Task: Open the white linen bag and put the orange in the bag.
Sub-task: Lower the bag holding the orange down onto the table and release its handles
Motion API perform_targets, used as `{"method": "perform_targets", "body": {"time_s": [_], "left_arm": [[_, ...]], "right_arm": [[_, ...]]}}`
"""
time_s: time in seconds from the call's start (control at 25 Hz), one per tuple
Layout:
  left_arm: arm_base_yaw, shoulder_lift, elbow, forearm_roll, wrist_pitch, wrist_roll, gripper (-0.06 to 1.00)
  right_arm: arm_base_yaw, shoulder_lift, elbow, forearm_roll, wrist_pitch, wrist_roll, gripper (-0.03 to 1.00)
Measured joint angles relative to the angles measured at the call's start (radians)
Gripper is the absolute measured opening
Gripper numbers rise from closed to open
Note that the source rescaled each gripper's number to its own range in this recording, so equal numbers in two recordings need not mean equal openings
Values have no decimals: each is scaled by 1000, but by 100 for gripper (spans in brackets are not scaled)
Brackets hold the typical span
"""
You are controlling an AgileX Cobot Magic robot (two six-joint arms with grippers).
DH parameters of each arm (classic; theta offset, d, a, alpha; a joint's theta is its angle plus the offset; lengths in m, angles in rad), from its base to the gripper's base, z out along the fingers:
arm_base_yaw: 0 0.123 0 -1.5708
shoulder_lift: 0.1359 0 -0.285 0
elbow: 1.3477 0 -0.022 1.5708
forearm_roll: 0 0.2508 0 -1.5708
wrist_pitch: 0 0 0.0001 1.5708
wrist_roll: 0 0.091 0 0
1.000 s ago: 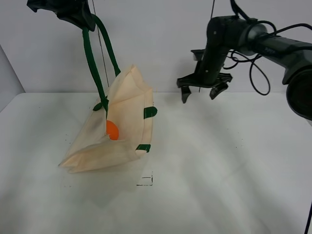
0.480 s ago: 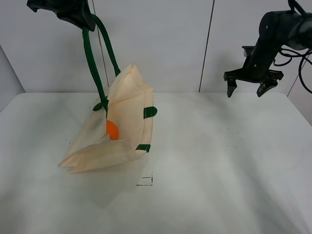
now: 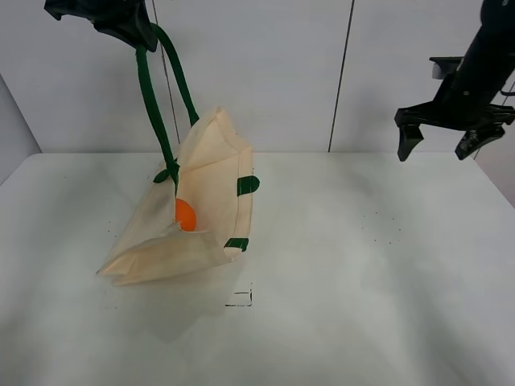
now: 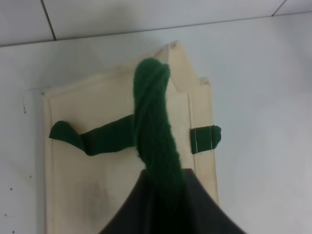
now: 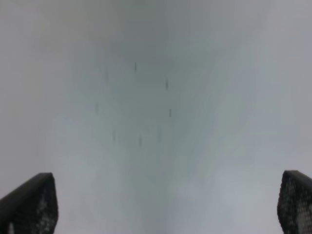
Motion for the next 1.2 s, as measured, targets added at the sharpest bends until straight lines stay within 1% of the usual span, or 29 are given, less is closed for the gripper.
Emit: {"method": "perform_targets", "body": {"time_s": [0.28,0.56,0.6,0.72,0.8,0.96,1.08,1.2], "left_arm": [[0,0,0,0,0,0,0],[0,0,0,0,0,0,0],[0,0,0,0,0,0,0],[0,0,0,0,0,0,0],[0,0,0,0,0,0,0],[0,0,0,0,0,0,0],[0,0,0,0,0,0,0],[0,0,0,0,0,0,0]], "right_arm": [[0,-440,450,1,1,-1,100],[0,-935,871,1,-2,-1,100],[0,-1014,918,1,-13,-1,100],[0,-1240,1068,1,-88,-1,100],[0,-1395,1138,1,-131,-1,100],[0,-1632,1222,1,-160,-1,100],[0,-1770,1234,1,-177,-1,100],[0,-1859,1235,1,-180,-1,100]]}}
